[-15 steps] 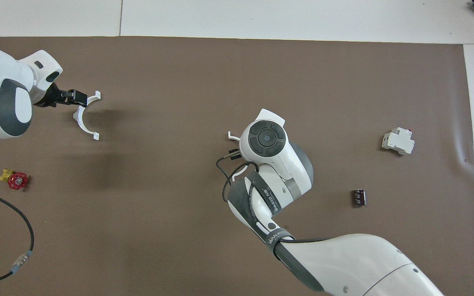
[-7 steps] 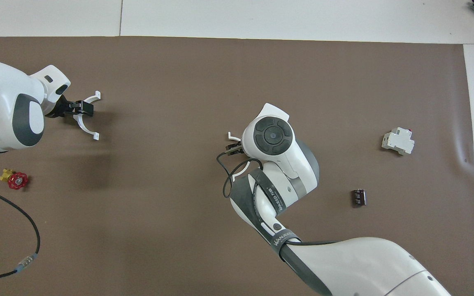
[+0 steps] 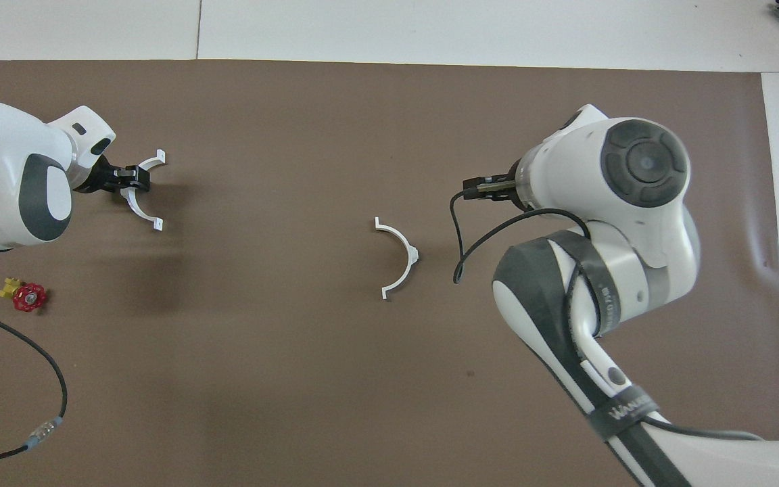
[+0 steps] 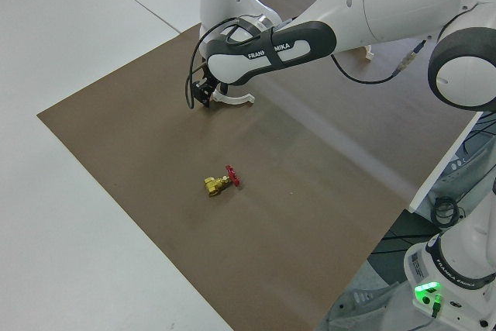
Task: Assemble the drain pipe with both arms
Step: 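Withdraw the right gripper while the left gripper lifts its clamp half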
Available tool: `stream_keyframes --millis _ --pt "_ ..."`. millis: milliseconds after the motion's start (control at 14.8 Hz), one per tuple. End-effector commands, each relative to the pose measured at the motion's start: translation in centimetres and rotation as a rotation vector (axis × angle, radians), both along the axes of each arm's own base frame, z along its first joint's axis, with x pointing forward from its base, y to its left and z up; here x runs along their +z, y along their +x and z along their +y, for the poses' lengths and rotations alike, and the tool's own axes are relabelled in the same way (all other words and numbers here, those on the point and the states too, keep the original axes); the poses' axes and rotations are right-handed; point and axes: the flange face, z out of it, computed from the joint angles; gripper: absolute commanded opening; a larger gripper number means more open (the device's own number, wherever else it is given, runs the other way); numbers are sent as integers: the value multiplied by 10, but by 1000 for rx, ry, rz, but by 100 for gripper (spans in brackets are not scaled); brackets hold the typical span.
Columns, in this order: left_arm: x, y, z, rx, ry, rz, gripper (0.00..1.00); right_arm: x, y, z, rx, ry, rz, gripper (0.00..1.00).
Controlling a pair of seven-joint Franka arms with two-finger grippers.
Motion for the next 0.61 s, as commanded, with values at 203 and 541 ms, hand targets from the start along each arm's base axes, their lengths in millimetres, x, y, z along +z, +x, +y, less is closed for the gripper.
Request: stream_keyframes --millis 203,541 --pt "12 -13 -3 -12 -12 10 12 86 -13 -98 -156 -6 10 100" --pt "23 -14 -21 -37 -12 1 0 152 -43 -163 -190 -36 112 100"
